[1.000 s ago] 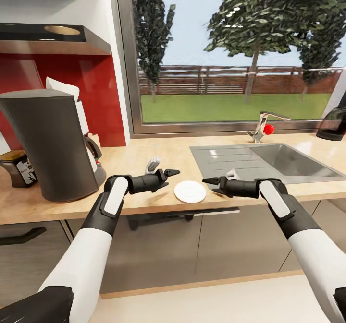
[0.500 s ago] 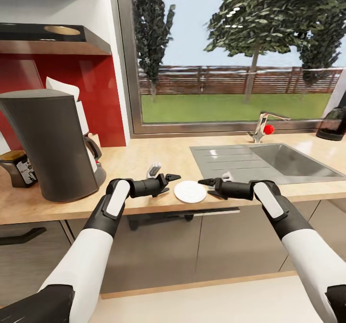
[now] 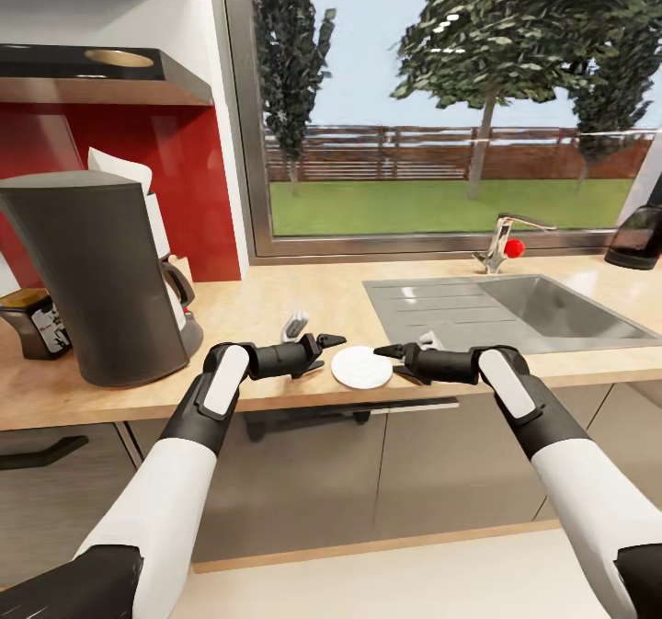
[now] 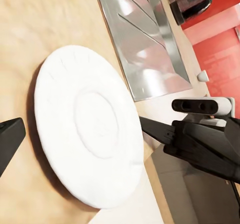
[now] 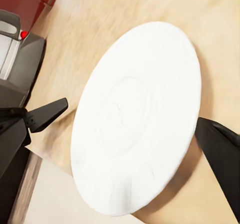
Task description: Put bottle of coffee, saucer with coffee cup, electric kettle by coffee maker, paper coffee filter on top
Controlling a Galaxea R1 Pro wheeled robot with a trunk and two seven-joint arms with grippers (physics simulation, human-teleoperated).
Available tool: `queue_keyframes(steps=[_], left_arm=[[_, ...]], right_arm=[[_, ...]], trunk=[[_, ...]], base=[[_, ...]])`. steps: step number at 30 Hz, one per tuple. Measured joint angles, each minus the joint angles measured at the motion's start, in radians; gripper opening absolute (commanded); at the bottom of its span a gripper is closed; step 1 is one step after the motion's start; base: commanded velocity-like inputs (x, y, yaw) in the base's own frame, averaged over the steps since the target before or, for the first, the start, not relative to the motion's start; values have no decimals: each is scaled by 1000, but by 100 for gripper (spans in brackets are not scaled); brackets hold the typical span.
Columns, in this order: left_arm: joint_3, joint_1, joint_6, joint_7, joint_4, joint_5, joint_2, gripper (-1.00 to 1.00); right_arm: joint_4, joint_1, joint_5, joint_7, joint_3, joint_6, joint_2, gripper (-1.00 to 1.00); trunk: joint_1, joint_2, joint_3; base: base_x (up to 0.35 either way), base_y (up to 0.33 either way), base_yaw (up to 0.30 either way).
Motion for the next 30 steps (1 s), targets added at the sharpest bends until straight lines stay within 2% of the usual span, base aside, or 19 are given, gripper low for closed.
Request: queue_keyframes(steps=[3, 8, 20, 23, 24, 30], left_arm=[[0, 0, 0, 0, 0, 0, 0, 100], [-1, 0, 0, 0, 1, 0, 0, 100], [-3, 0, 0, 2, 1, 0, 0, 100], [-4, 0, 0, 82, -4, 1, 0, 100], [-3, 0, 0, 108, -5, 16, 0, 100], [-3, 0, 0, 133, -6, 20, 0, 100]], right_arm=[[0, 0, 2, -15, 0, -1, 2, 100], [0, 0, 10, -23, 0, 0, 19, 100], [2, 0, 9, -23, 0, 0, 21, 100], [3, 0, 10, -23, 0, 0, 21, 100], [3, 0, 9, -23, 0, 0, 21, 100], [4, 0, 9, -23, 0, 0, 21, 100]], trunk=[[0, 0, 0], [0, 0, 0], [0, 0, 0], [0, 0, 0], [0, 0, 0], [0, 0, 0]], base=[[0, 0, 0], [0, 0, 0], [0, 0, 0], [0, 0, 0], [0, 0, 0], [0, 0, 0]])
